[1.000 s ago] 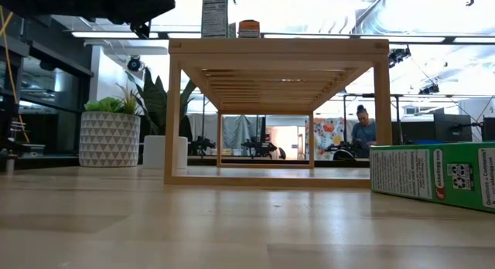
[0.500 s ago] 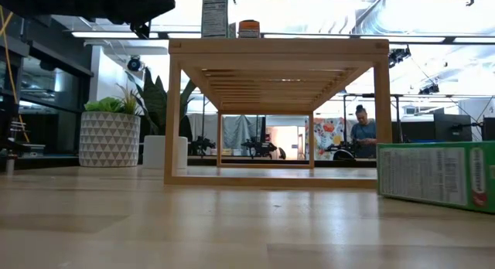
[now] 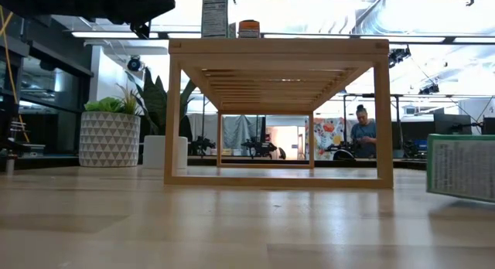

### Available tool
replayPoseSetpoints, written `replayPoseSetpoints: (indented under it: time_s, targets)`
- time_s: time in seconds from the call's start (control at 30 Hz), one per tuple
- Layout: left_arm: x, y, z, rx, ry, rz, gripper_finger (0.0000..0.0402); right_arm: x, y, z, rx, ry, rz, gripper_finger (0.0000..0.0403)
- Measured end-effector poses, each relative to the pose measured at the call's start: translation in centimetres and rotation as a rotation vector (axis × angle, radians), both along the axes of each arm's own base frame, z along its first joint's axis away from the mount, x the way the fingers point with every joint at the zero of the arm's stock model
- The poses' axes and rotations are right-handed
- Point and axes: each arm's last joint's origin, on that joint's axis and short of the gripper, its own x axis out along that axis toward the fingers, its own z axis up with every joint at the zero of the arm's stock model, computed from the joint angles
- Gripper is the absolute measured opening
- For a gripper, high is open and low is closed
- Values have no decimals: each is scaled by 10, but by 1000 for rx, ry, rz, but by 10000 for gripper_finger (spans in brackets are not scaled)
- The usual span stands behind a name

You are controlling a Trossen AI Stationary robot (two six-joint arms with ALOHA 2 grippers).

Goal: Stack cereal on shelf
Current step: Put the green cereal box on the shelf aligned with the other green cereal box

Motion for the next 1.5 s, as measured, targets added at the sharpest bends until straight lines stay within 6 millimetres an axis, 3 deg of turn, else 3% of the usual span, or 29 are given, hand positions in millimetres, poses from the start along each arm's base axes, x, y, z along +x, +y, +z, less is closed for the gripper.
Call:
replayPoseSetpoints:
  time_s: [0.2,0.47,0.83,1.17,1.5]
  targets:
    - [0,0,0,0,0,0,0,-6,-4,2,0,62,-6,0]
    - [0,0,0,0,0,0,0,-17,-23,21,-7,164,-33,0]
    - [0,0,0,0,0,0,0,-10,-22,38,-63,-87,7,0]
    - [2,0,-2,0,11,0,0,-4,-12,13,-78,-57,-24,0]
    - [6,0,-5,1,20,0,0,-5,-7,11,-57,-69,-15,0]
